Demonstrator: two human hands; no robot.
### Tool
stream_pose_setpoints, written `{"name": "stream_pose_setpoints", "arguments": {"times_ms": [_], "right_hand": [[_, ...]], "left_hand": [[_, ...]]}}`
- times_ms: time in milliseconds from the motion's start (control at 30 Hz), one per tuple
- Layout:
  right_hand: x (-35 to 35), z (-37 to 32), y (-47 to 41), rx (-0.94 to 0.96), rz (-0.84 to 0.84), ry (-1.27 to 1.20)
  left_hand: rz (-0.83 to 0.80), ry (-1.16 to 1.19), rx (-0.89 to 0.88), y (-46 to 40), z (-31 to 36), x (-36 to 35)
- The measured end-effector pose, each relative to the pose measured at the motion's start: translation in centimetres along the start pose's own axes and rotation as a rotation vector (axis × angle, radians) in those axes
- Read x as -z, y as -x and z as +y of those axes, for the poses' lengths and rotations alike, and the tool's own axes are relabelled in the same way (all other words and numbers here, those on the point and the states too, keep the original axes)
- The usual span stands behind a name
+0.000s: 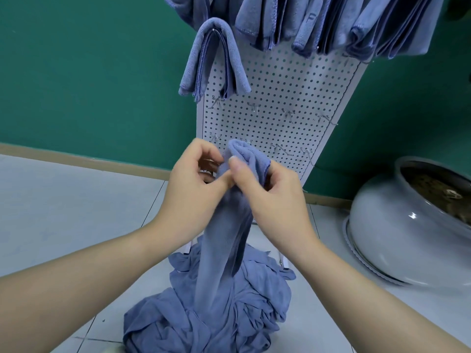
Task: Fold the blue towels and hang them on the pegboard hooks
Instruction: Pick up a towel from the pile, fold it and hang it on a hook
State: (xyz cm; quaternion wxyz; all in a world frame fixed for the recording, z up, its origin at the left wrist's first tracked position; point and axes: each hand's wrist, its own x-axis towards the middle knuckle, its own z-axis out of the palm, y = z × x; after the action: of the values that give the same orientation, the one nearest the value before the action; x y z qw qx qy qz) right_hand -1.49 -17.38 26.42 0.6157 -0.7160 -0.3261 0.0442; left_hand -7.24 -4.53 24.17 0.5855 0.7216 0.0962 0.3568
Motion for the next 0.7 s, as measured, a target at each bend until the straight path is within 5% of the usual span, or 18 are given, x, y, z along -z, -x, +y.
{"name": "stream_pose_setpoints", "arguments": {"times_ms": [133, 333, 700], "right_hand": [[0.3, 0.0, -0.5, -0.01, -0.031, -0.066], [0.9, -0.5, -1.5, -0.043, 0.027, -0.157], [5.7, -1.7, -4.5, -0.198, 0.118, -0.59]], "left_hand": [[-0.044, 0.098, 0.154, -0.4, -0.2, 0.3], [-0.368, 0.258, 0.361, -0.3, -0.6, 0.5], [-0.593, 0.053, 0.468, 0.4, -1.0, -0.1]]}}
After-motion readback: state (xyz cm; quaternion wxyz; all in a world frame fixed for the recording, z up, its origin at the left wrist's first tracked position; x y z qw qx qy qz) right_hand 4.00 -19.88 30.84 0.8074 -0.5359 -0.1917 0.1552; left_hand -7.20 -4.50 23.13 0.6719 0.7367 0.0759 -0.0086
